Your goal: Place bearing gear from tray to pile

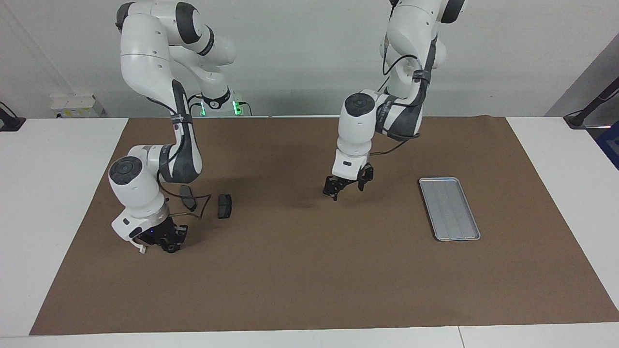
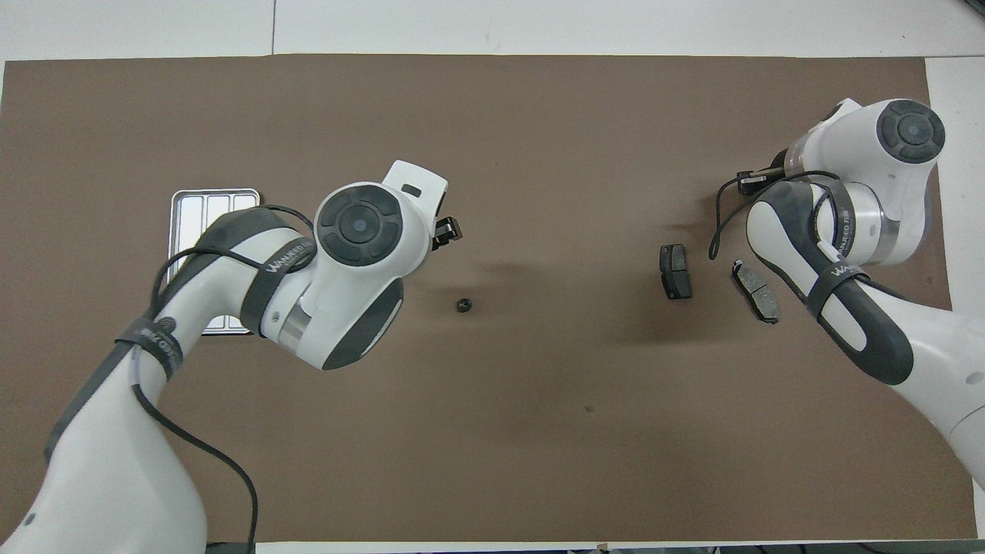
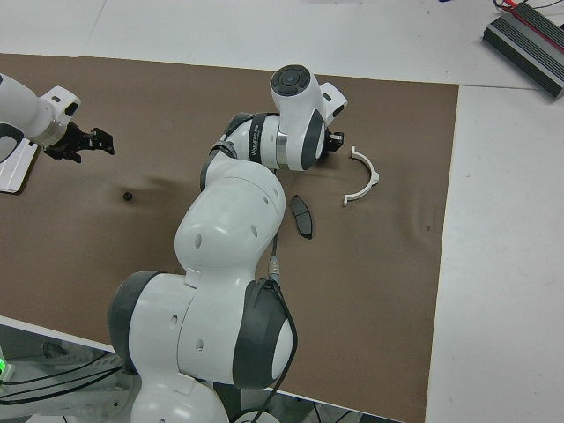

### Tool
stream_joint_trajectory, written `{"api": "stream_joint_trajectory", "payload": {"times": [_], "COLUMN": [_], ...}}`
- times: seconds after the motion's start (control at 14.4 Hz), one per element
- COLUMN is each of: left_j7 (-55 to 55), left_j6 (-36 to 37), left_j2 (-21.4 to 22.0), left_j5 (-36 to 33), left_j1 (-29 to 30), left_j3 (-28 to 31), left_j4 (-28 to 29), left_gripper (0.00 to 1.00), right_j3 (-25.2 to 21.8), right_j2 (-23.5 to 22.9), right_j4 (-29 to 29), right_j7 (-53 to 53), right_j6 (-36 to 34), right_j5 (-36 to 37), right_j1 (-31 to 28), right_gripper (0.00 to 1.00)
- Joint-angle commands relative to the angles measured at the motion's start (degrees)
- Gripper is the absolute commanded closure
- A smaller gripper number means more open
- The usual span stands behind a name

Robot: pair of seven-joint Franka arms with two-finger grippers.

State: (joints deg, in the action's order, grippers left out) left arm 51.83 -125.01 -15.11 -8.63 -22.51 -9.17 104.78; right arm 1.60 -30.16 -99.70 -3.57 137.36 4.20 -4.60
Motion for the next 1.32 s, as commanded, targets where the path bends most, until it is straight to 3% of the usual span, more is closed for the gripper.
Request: {"api": "stream_joint_trajectory", "payload": {"times": [0.0,0.07,0.14,0.35,0.69,0.9,1.11,1.25], "left_j7": [-8.8,-13.4,-18.3,-33.9,-52.5,-54.4,-53.7,-53.8], "left_j6": [7.3,10.5,15.2,26.7,38.3,39.8,40.8,40.1], "left_j2": [4.0,5.0,6.0,9.9,12.4,16.8,21.3,21.4], "left_j5": [-0.4,-0.1,0.4,5.4,5.8,5.9,5.9,5.9], "left_j1": [4.0,5.8,7.8,14.7,25.6,28.6,28.8,28.8], "left_j3": [-0.4,-0.5,-0.6,-0.1,0.0,0.5,0.6,0.6], "left_j4": [-1.8,-2.9,-5.0,-11.2,-17.0,-15.6,-9.5,-9.5], "left_gripper": [0.0,0.0,0.0,0.0,0.0,0.0,0.0,0.0], "right_j3": [0.2,0.2,0.2,0.2,0.3,0.3,0.3,0.4], "right_j2": [-0.6,-0.6,-0.5,0.4,4.9,8.1,11.5,14.2], "right_j4": [-0.1,-0.1,0.0,0.1,1.3,2.2,3.2,3.2], "right_j7": [-1.4,-1.4,-1.4,-1.4,-0.2,4.2,11.0,17.5], "right_j6": [1.2,1.2,1.0,-0.3,-7.9,-13.3,-19.1,-21.7], "right_j5": [-1.1,-1.1,-1.1,-1.0,-1.0,-1.0,-1.0,-1.0], "right_j1": [-0.4,-0.5,-0.4,-0.1,2.0,4.8,8.3,11.5], "right_gripper": [0.63,0.25,0.0,0.0,0.0,0.0,0.0,0.0]}}
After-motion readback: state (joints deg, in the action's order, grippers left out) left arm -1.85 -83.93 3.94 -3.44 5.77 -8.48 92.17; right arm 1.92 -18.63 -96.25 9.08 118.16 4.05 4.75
